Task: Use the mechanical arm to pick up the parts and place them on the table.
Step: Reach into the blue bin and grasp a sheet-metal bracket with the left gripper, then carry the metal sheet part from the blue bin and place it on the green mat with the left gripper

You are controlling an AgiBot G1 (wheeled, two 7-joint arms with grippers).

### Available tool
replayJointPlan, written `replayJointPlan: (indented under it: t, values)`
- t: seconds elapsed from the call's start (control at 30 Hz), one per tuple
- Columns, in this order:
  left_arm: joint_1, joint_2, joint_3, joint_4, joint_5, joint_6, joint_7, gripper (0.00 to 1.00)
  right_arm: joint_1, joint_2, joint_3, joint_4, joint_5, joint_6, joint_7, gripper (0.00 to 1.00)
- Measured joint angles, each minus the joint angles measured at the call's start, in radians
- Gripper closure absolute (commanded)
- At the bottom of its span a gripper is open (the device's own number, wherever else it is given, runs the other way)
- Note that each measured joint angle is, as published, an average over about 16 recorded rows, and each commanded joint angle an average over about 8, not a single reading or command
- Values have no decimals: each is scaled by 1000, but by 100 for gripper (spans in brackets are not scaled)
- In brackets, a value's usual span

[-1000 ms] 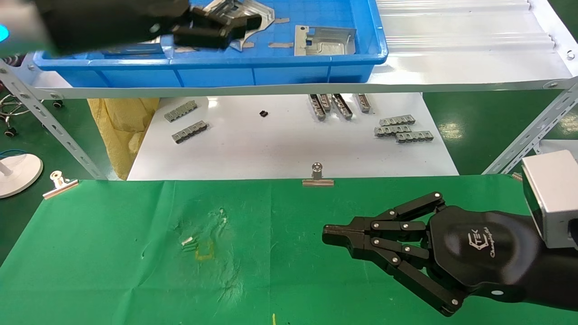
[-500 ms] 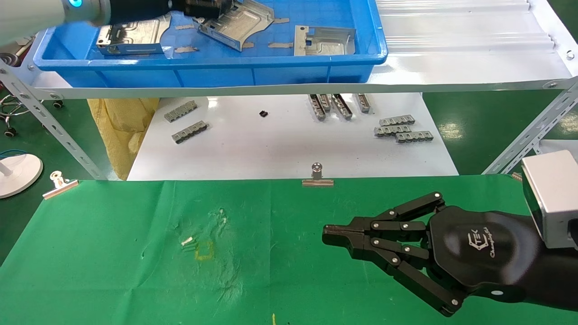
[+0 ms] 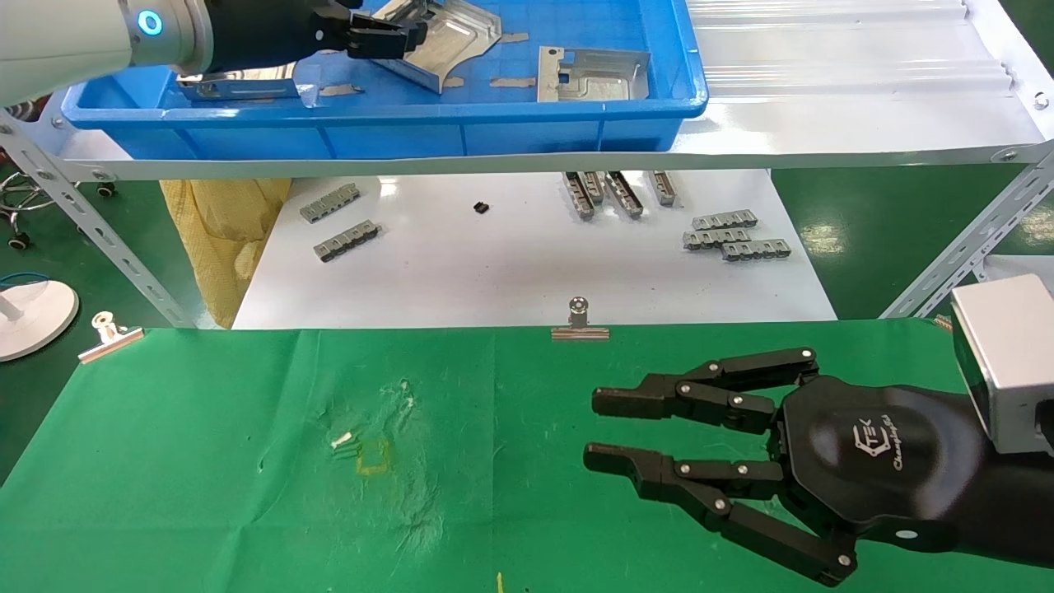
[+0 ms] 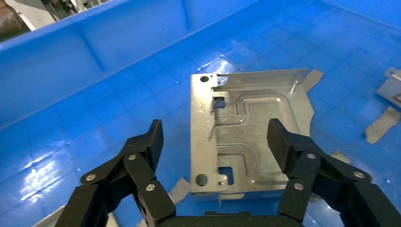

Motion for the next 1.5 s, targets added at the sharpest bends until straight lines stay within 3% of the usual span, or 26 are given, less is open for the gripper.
replayJointPlan:
  t: [0.6,0.9,1.13,1.5]
  values:
    - [21,24,-7,-2,-12,-90,-16,100,0,0,0,0,0,0,0,0]
    - [17,10,-20,-29,-35,-64,-8,100,0,0,0,0,0,0,0,0]
    - [14,-42,-50,-71,-85,94,40,100,0,0,0,0,0,0,0,0]
    - [71,-189,-92,-158,-173,556,248,100,0,0,0,0,0,0,0,0]
